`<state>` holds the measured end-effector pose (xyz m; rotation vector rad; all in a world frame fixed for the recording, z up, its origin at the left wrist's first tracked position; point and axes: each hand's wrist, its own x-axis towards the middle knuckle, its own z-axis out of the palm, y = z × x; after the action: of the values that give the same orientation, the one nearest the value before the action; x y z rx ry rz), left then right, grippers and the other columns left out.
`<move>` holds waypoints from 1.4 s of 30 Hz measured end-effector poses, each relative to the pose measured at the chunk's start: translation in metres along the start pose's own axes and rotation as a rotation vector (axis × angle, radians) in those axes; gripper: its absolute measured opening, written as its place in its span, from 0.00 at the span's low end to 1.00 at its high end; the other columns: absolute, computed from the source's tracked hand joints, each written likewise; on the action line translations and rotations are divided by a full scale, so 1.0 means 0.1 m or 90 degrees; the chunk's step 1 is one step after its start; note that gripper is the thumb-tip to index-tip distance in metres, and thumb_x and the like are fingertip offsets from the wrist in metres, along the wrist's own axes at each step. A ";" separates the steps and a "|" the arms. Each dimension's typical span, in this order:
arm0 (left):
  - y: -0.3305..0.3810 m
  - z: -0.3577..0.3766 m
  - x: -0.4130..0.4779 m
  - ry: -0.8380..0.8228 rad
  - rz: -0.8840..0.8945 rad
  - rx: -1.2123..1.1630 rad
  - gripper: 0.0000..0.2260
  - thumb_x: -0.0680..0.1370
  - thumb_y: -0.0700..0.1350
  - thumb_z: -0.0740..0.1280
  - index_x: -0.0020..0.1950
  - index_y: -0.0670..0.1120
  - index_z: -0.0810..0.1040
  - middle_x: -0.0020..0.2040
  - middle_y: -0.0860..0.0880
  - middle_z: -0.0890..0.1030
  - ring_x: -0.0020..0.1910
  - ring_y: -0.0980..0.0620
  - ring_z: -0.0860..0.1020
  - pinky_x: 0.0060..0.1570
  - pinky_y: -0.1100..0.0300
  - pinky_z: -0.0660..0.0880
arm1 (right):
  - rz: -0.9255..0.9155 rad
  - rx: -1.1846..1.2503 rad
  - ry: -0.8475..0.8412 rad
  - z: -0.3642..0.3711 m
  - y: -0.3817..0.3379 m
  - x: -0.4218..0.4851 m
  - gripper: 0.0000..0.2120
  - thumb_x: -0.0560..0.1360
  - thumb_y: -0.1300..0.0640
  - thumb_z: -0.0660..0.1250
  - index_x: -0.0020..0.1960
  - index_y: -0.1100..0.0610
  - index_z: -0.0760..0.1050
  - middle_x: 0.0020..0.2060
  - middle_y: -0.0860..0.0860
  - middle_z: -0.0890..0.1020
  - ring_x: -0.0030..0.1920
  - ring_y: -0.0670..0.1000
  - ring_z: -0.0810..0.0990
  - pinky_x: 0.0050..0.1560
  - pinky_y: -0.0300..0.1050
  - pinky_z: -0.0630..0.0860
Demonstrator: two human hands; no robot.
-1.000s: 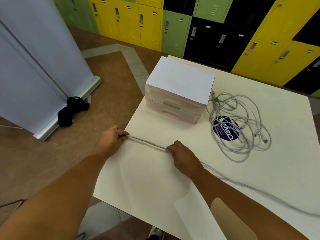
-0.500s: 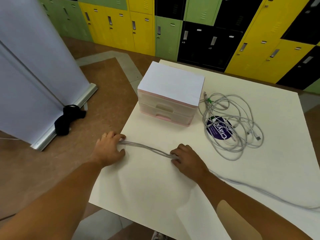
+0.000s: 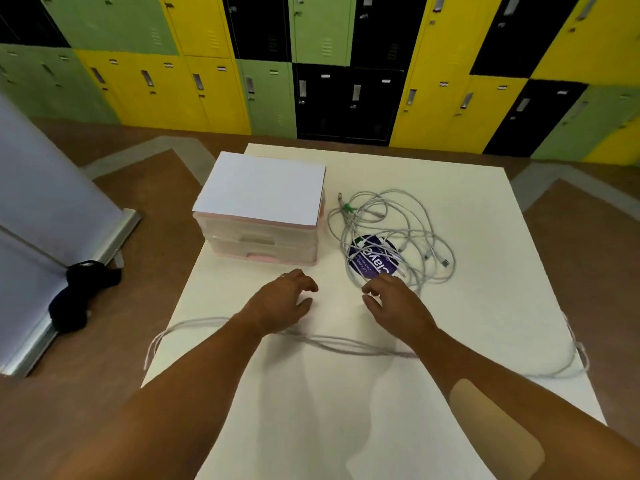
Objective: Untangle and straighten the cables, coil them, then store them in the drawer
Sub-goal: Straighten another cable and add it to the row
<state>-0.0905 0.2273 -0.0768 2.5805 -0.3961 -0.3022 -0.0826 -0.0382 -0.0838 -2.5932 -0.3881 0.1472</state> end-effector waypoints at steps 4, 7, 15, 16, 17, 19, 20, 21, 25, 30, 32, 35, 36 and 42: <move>0.39 0.30 0.37 -0.009 0.071 0.001 0.13 0.78 0.46 0.67 0.63 0.52 0.76 0.60 0.52 0.74 0.57 0.51 0.75 0.55 0.54 0.75 | 0.046 -0.038 -0.018 -0.11 0.31 -0.12 0.09 0.78 0.53 0.66 0.56 0.54 0.79 0.51 0.49 0.78 0.54 0.53 0.76 0.51 0.48 0.75; 0.55 0.49 0.52 -0.009 0.099 0.003 0.16 0.76 0.47 0.69 0.63 0.52 0.76 0.63 0.51 0.72 0.58 0.49 0.74 0.54 0.52 0.76 | 0.062 -0.061 -0.054 -0.11 0.47 -0.18 0.11 0.77 0.51 0.67 0.57 0.53 0.79 0.54 0.49 0.78 0.56 0.53 0.75 0.53 0.47 0.74; 0.79 0.74 0.78 0.003 0.121 0.025 0.15 0.74 0.45 0.70 0.60 0.52 0.78 0.60 0.49 0.74 0.58 0.45 0.74 0.54 0.50 0.75 | 0.069 -0.078 -0.058 -0.16 0.59 -0.19 0.06 0.76 0.56 0.63 0.45 0.55 0.79 0.46 0.52 0.79 0.52 0.56 0.75 0.48 0.53 0.75; 0.81 0.75 0.80 0.005 0.117 0.024 0.14 0.74 0.45 0.70 0.60 0.51 0.79 0.60 0.49 0.75 0.58 0.45 0.74 0.54 0.50 0.75 | 0.080 -0.046 -0.058 -0.20 0.58 -0.19 0.05 0.75 0.57 0.64 0.44 0.54 0.77 0.44 0.51 0.79 0.51 0.55 0.76 0.48 0.52 0.76; 0.82 0.74 0.83 0.008 0.117 0.027 0.13 0.75 0.44 0.70 0.60 0.51 0.79 0.60 0.48 0.75 0.58 0.45 0.74 0.55 0.49 0.75 | 0.099 -0.004 -0.055 -0.25 0.58 -0.19 0.03 0.74 0.57 0.64 0.43 0.53 0.76 0.42 0.51 0.80 0.49 0.54 0.77 0.47 0.51 0.76; 0.83 0.74 0.89 0.024 0.119 0.039 0.12 0.77 0.44 0.68 0.60 0.50 0.80 0.61 0.48 0.76 0.59 0.43 0.74 0.55 0.48 0.76 | 0.141 0.077 -0.048 -0.38 0.54 -0.16 0.01 0.72 0.56 0.65 0.42 0.52 0.74 0.40 0.48 0.81 0.44 0.52 0.80 0.45 0.50 0.77; 0.84 0.73 0.92 0.034 0.121 0.043 0.11 0.77 0.43 0.68 0.59 0.49 0.81 0.61 0.47 0.76 0.59 0.42 0.75 0.54 0.47 0.76 | 0.156 0.109 -0.041 -0.46 0.52 -0.14 0.01 0.72 0.56 0.66 0.43 0.51 0.74 0.39 0.47 0.82 0.42 0.50 0.80 0.44 0.49 0.78; 0.86 0.73 0.95 0.043 0.126 0.043 0.11 0.77 0.43 0.68 0.59 0.48 0.81 0.61 0.47 0.76 0.58 0.42 0.75 0.53 0.47 0.76 | 0.165 0.137 -0.030 -0.53 0.49 -0.11 0.02 0.71 0.56 0.66 0.42 0.50 0.74 0.38 0.46 0.82 0.41 0.49 0.81 0.44 0.49 0.79; 1.03 0.62 1.06 0.105 0.149 0.033 0.07 0.77 0.42 0.67 0.54 0.48 0.81 0.53 0.48 0.79 0.51 0.44 0.76 0.45 0.51 0.75 | 0.170 0.214 0.043 -0.83 0.33 0.01 0.04 0.70 0.59 0.66 0.40 0.51 0.74 0.34 0.46 0.80 0.36 0.44 0.79 0.40 0.46 0.77; 1.15 0.45 1.20 0.160 0.055 -0.023 0.06 0.81 0.45 0.62 0.49 0.48 0.78 0.46 0.47 0.82 0.46 0.44 0.77 0.37 0.56 0.67 | 0.155 0.315 0.171 -1.29 0.20 0.17 0.05 0.74 0.63 0.66 0.41 0.55 0.74 0.31 0.46 0.78 0.31 0.42 0.73 0.35 0.38 0.71; 1.11 0.41 1.24 0.162 0.025 -0.043 0.08 0.82 0.46 0.60 0.53 0.48 0.79 0.48 0.46 0.82 0.47 0.43 0.79 0.40 0.55 0.71 | 0.141 0.360 0.217 -1.52 0.19 0.27 0.06 0.75 0.62 0.66 0.40 0.54 0.75 0.31 0.47 0.78 0.32 0.47 0.76 0.37 0.47 0.75; 1.12 0.33 1.31 0.177 -0.017 -0.095 0.08 0.82 0.47 0.60 0.51 0.48 0.78 0.48 0.46 0.81 0.47 0.45 0.79 0.42 0.54 0.74 | 0.104 0.380 0.248 -1.82 0.12 0.40 0.06 0.78 0.63 0.65 0.43 0.55 0.75 0.33 0.49 0.79 0.33 0.47 0.78 0.41 0.50 0.77; 1.16 0.30 1.34 0.181 -0.020 -0.101 0.08 0.82 0.47 0.60 0.50 0.47 0.78 0.48 0.46 0.81 0.47 0.45 0.79 0.43 0.53 0.75 | 0.093 0.386 0.261 -1.91 0.07 0.43 0.05 0.78 0.63 0.65 0.44 0.56 0.75 0.33 0.50 0.79 0.32 0.46 0.78 0.40 0.48 0.77; 1.46 0.13 1.56 0.213 -0.034 -0.135 0.05 0.81 0.44 0.62 0.50 0.48 0.78 0.47 0.51 0.82 0.44 0.51 0.78 0.43 0.56 0.73 | -0.021 0.603 0.331 -2.34 -0.26 0.63 0.07 0.81 0.63 0.62 0.45 0.58 0.72 0.32 0.53 0.77 0.33 0.54 0.80 0.39 0.50 0.79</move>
<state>0.0191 0.0487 -0.0343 2.3761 -0.1629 0.0691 0.0127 -0.1083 0.1294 -1.6027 -0.1118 -0.2897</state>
